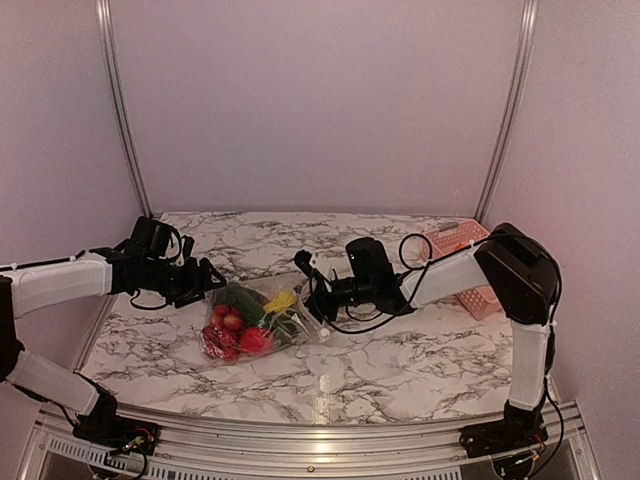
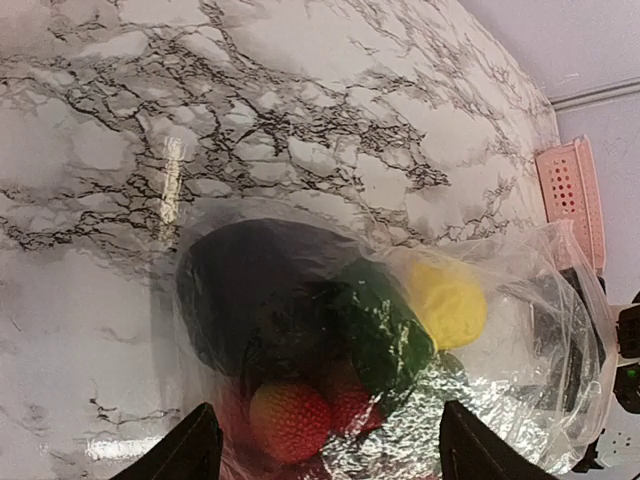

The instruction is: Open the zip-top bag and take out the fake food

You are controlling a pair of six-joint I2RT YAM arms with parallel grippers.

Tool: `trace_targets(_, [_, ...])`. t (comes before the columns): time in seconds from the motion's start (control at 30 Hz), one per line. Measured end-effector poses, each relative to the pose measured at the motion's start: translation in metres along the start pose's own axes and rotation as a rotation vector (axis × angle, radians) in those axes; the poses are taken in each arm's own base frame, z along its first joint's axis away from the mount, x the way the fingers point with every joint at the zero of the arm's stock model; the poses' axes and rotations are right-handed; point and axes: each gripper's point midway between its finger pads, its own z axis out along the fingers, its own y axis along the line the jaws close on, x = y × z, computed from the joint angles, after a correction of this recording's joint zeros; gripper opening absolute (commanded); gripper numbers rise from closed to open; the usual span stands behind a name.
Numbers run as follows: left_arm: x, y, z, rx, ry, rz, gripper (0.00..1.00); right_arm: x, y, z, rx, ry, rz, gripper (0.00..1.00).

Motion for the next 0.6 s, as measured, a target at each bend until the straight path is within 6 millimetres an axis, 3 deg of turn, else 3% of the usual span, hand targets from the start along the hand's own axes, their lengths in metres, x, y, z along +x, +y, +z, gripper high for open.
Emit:
trace_targets(0.07, [0.001,0.015,0.003,-0.036,0.007,-0.037,0.78,-0.001,-0.001,0.002,-0.002,-0.001,0.0,0.85])
trace_targets(0.23, [0.013,0.033,0.023,-0.079,0.075,-0.071,0.71,0.004,-0.005,0.005,-0.017,0.005,0.013,0.89])
trace_targets(0.4, [0.026,0.042,0.044,-0.082,0.164,-0.072,0.47,0.006,-0.016,0.003,-0.024,0.006,0.03,0.89])
trace_targets(0.47, [0.023,0.038,0.049,-0.064,0.177,-0.058,0.35,0.004,-0.023,-0.001,-0.021,0.001,0.035,0.89])
trace_targets(0.6, [0.014,0.029,0.058,-0.03,0.19,-0.026,0.19,-0.001,-0.034,-0.002,-0.025,-0.003,0.028,0.89])
